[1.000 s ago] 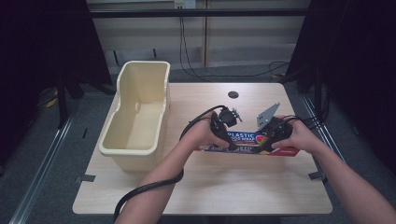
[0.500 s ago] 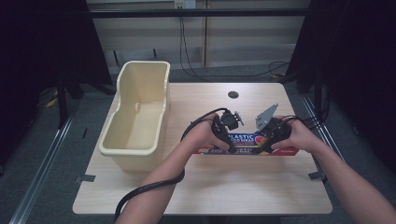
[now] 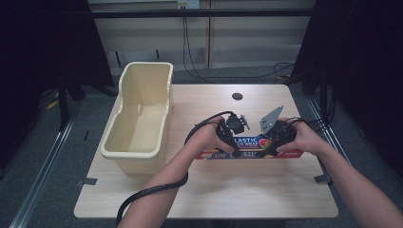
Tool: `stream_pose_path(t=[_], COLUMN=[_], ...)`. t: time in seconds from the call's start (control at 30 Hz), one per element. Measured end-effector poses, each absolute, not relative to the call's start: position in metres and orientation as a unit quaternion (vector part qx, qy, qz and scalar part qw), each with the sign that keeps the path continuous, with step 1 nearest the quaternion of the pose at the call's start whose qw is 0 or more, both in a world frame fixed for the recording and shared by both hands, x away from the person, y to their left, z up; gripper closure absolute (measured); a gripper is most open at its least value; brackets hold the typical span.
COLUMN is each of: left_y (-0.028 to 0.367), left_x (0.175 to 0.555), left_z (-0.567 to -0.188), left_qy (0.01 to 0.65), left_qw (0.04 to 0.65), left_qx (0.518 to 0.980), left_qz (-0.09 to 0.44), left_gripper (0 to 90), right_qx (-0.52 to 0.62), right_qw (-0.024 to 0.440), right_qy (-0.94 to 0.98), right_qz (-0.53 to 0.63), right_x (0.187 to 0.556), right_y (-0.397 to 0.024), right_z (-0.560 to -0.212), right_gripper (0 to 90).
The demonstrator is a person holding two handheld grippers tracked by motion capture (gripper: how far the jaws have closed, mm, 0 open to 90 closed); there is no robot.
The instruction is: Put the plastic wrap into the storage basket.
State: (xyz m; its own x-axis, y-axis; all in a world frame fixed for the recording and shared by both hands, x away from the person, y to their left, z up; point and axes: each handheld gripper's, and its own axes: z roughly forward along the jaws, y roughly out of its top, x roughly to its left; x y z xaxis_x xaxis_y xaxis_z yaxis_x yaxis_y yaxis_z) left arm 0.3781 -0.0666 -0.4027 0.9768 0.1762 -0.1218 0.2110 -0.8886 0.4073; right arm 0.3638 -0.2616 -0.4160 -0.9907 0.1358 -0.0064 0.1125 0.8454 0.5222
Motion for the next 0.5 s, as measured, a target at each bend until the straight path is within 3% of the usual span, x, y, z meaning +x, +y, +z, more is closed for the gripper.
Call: stream_pose_path(t=[0.3, 0.5], left_y=[-0.064, -0.062], left_x=[0.368, 0.365], left_z=[-0.391, -0.378], left_qy=[0.092, 0.096], left_qw=[0.205, 0.195], left_qx=[0.973, 0.975], left_qz=[-0.051, -0.042], left_gripper=[37.7, 39.6], right_qx=[0.055, 0.061], right_qw=[-0.015, -0.015], right_qy=[0.954, 0.944], right_qz=[0.293, 0.323], right_x=[0.364, 0.365], right_y=[-0.263, -0.260], right_z=[-0.416, -0.412], right_gripper=[38.6, 34.6])
